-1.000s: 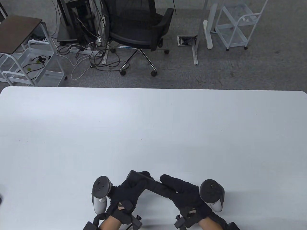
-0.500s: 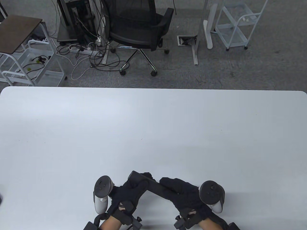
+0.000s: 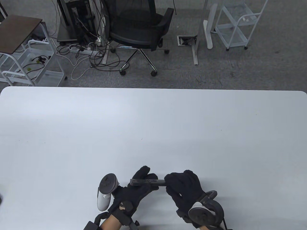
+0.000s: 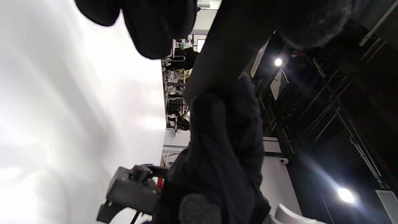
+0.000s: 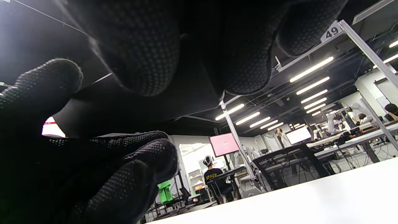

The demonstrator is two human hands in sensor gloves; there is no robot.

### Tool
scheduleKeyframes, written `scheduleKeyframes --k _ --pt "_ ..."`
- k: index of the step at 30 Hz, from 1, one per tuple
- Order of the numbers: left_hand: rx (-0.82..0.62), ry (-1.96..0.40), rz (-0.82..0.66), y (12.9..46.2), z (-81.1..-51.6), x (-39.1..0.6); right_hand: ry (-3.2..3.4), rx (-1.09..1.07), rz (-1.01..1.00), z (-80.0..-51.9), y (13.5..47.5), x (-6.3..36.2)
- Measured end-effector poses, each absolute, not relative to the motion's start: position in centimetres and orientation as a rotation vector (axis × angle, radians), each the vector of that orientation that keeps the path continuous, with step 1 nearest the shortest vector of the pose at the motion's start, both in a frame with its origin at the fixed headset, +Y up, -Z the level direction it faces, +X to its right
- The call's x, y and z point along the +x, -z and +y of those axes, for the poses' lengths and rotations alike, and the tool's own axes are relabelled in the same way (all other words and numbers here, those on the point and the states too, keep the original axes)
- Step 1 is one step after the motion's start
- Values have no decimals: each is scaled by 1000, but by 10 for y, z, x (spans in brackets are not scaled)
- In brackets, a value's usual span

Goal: Fit batteries into remote control, then fit battery cover

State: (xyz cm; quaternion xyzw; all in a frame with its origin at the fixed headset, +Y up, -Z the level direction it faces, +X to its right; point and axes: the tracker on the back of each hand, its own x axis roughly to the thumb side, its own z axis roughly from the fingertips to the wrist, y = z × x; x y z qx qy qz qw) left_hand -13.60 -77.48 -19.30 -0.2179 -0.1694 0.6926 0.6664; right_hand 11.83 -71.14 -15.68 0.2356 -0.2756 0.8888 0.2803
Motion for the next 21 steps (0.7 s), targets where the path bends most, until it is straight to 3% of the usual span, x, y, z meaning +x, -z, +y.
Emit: scheduleKeyframes --k 5,12,21 --pt "-434 -1563 -363 192 -771 -139 -2419 634 -753 -711 158 117" --pt "-310 -1392 -334 192 -764 -142 -2377 695 -490 -715 165 117" --pt "-326 -1286 -478 188 -756 -127 -2340 775 -255 -721 173 115"
